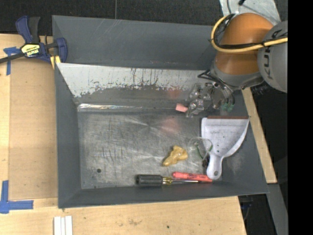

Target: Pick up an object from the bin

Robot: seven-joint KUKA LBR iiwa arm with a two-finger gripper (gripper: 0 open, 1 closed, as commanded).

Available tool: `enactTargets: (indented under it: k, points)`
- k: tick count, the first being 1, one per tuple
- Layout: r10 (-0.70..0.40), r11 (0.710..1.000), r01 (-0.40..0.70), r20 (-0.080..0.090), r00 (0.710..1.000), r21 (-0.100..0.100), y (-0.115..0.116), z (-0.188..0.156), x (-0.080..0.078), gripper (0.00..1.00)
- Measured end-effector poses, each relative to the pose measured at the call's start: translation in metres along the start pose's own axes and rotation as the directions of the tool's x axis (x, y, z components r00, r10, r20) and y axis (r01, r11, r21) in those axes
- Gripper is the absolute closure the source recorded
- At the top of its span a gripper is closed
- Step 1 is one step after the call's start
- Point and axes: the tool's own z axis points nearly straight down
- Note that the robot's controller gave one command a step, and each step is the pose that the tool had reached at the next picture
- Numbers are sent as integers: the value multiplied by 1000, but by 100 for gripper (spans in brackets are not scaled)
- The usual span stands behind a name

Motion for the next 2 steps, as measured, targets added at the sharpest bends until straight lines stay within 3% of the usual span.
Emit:
enactTargets:
  k: [1,2]
  points:
    - [0,1000,0,0,1000,0,0,0,0,100]
    - [8,1000,-8,-3,1000,0,9,-51,7,100]
